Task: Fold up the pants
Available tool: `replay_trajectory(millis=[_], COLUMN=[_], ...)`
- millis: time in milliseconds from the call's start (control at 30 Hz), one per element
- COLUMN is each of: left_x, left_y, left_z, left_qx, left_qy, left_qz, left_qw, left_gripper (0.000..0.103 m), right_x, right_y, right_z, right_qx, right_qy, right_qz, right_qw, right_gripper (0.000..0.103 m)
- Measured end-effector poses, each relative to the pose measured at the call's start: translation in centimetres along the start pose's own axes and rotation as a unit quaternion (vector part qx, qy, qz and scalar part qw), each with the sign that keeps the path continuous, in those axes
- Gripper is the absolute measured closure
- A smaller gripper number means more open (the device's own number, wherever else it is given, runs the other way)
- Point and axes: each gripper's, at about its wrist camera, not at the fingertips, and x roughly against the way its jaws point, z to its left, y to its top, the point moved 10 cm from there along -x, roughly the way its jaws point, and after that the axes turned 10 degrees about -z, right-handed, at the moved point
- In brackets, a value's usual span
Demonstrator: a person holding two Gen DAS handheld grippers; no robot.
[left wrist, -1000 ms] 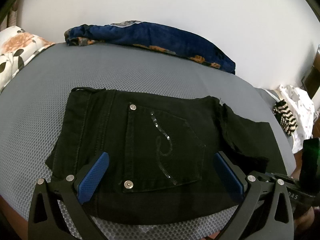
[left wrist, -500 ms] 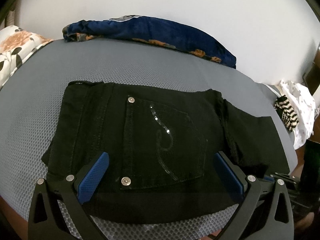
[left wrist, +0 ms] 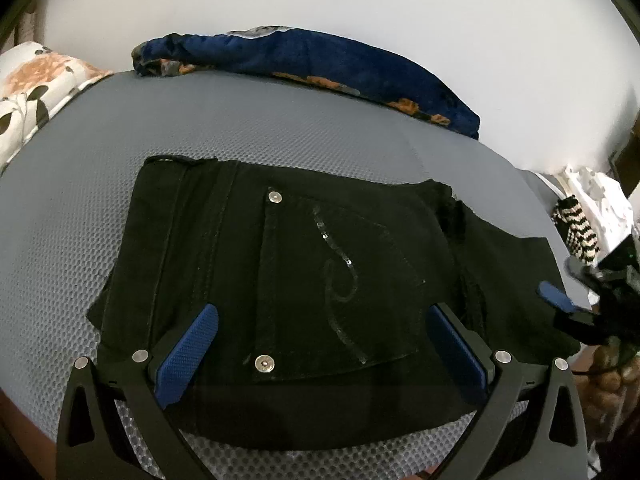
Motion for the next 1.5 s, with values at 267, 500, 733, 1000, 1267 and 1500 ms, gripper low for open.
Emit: replay_trajectory(millis=[267, 500, 733, 1000, 1267, 1500], left_x=[0.4, 2.0, -2.0, -2.3, -1.9, 0.3], left_y=[-0.5, -1.3, -5.6, -6.8, -6.7, -6.7], left_z=[-2.6, -10.8, -13.1, -16.5, -16.1, -15.5], left_qx=[-0.007, -0.022, 0.032, -0.063, -0.072, -0.058], left_qy=[-0.063, -0.223, -0.236, -0.242, -0.232, -0.241], left_qz=[0.018, 0.07, 0.175, 0.174, 0.166, 0.173], left_qw=[0.9978, 0.972, 0.9554, 0.9524, 0.9556, 0.9531], left_gripper=[0.0, 0.0, 0.001, 0.044, 0.095, 0.095], right_x=[-3.7, 7.0, 8.5, 8.8, 9.9, 10.3], right_y=[-7.3, -3.8, -7.7, -6.6, -5.6, -5.5], right_z=[0.5, 1.1, -1.1, -0.6, -1.9, -3.8], right_qx=[0.118, -0.043, -0.106, -0.127, -0.167, -0.205], right_qy=[-0.043, 0.014, 0.0, 0.038, 0.037, 0.031], right_qz=[0.118, -0.006, 0.005, -0.005, -0.037, -0.049], right_qw=[0.985, 0.999, 0.994, 0.991, 0.985, 0.977], right_gripper=[0.061, 0.061, 0.06, 0.055, 0.041, 0.038])
